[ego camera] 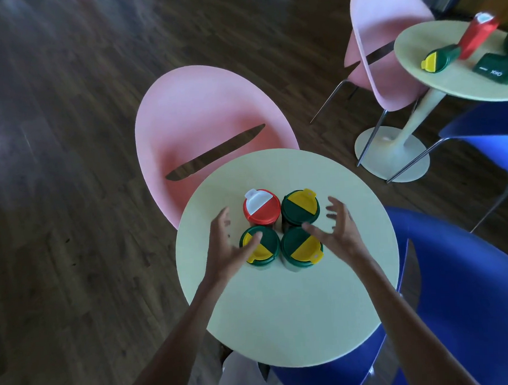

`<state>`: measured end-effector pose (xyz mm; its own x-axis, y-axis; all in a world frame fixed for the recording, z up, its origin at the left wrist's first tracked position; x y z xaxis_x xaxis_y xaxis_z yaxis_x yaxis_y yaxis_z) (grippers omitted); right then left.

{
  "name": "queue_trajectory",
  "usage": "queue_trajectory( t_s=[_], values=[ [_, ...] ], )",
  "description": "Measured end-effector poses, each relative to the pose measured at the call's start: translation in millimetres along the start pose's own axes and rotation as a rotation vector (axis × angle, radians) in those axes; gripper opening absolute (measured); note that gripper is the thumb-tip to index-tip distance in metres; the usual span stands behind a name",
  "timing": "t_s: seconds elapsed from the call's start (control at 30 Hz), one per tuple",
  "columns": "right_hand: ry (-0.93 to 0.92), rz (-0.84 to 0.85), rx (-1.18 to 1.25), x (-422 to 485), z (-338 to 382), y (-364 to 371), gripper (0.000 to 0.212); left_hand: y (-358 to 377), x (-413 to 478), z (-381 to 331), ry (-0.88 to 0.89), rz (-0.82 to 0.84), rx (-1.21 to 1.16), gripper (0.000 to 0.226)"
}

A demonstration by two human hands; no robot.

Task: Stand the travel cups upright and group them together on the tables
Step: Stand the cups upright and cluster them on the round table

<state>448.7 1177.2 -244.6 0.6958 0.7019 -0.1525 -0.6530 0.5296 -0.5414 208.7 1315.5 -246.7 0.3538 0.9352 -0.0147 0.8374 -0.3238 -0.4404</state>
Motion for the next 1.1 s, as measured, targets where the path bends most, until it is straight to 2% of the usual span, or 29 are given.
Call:
queue_trajectory(
  t_s=[0.1,0.27,0.4,0.7,0.8,0.93,1.0,1.1],
  values=[
    [-0.045,0.08,-0.15,30,25,7,0.098,18,39,-37,0.132,0.068,0.201,0.093],
    [-0.09,0.248,-0.363,45,37,36,0.094,49,61,-27,0.052,0.245,0.338,0.092],
    [-0.077,0.247,-0.383,45,35,39,0.085,51,56,-23,0.056,0.267,0.277,0.091],
    [-0.022,0.188,-0.33,36,32,26,0.087,47,55,-27,0.081,0.259,0.312,0.086],
    [0.01,0.053,-0.299,18,31,-3,0.075,42,49,-53,0.264,0.189,0.436,0.067],
    [-0.023,-0.162,-0.412,-36,31,-57,0.057,42,20,-102,0.595,0.086,0.584,0.045],
    [0.008,-0.241,-0.546,-72,24,-85,0.052,52,1,-120,0.722,0.135,0.615,0.039],
    [0.108,-0.327,-0.696,-137,7,-126,0.05,89,-37,-144,0.865,0.336,0.683,0.042]
  ],
)
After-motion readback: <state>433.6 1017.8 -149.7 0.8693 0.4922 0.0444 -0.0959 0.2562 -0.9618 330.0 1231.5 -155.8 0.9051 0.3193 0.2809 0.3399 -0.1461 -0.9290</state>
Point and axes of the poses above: each hand's wrist, its own x-axis towards the middle knuckle, its own y-axis out of the palm, z = x × y, the point moved 10 cm from there along x, towards the middle knuckle, and after that the axes turned 4 degrees about -z, right-handed, at the moved point
